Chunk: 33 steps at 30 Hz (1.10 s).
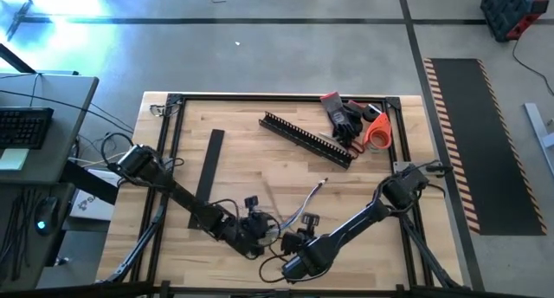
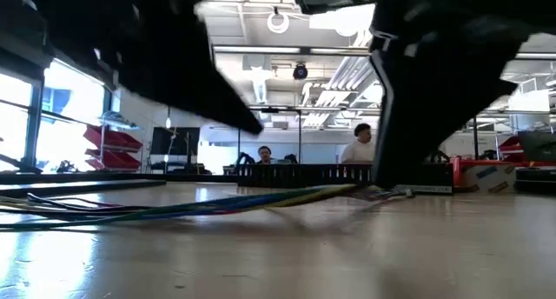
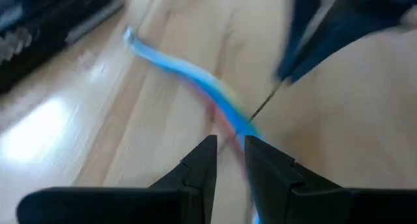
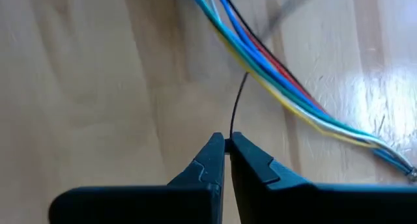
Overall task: Ziptie cables
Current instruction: Wrap the black zip tie on the cables
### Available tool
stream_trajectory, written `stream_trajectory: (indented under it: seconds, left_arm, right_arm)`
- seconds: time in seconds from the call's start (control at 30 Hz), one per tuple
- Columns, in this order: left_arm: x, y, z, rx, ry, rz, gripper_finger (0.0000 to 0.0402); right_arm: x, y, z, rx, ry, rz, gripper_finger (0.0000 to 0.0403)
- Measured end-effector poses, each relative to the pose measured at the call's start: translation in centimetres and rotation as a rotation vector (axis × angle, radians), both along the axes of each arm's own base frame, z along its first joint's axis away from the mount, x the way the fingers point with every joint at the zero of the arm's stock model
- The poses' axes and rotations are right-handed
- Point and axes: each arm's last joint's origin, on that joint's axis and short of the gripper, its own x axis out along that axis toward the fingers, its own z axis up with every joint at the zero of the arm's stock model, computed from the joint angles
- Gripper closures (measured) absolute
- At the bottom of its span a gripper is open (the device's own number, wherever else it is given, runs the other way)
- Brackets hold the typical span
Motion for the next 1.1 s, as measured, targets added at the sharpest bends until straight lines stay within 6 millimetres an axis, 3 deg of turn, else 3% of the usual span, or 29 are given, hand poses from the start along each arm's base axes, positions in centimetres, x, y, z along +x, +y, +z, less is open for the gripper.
stream_trajectory:
  seconds: [0.23, 0.53, 0.97, 1.1]
  left_arm:
    - [0.6, -0.9, -0.7, 0.049, 0.01, -0.207, 0.0339]
    - [1.3, -1.1, -3.6, 0.16, 0.016, -0.23, 0.0339]
    - [2.1, -1.2, -5.3, 0.223, -0.034, -0.253, 0.0338]
    - [2.3, -1.2, -5.4, 0.204, -0.025, -0.311, 0.0315]
  right_arm:
    - [1.0, -0.9, -0.1, 0.012, -0.02, -0.004, 0.0403]
    - [1.8, -1.3, 0.0, 0.046, -0.04, -0.006, 0.0403]
    - [1.9, -1.3, 0.0, 0.066, -0.045, -0.006, 0.0403]
    - [2.0, -1.3, 0.1, 0.066, -0.055, -0.003, 0.0403]
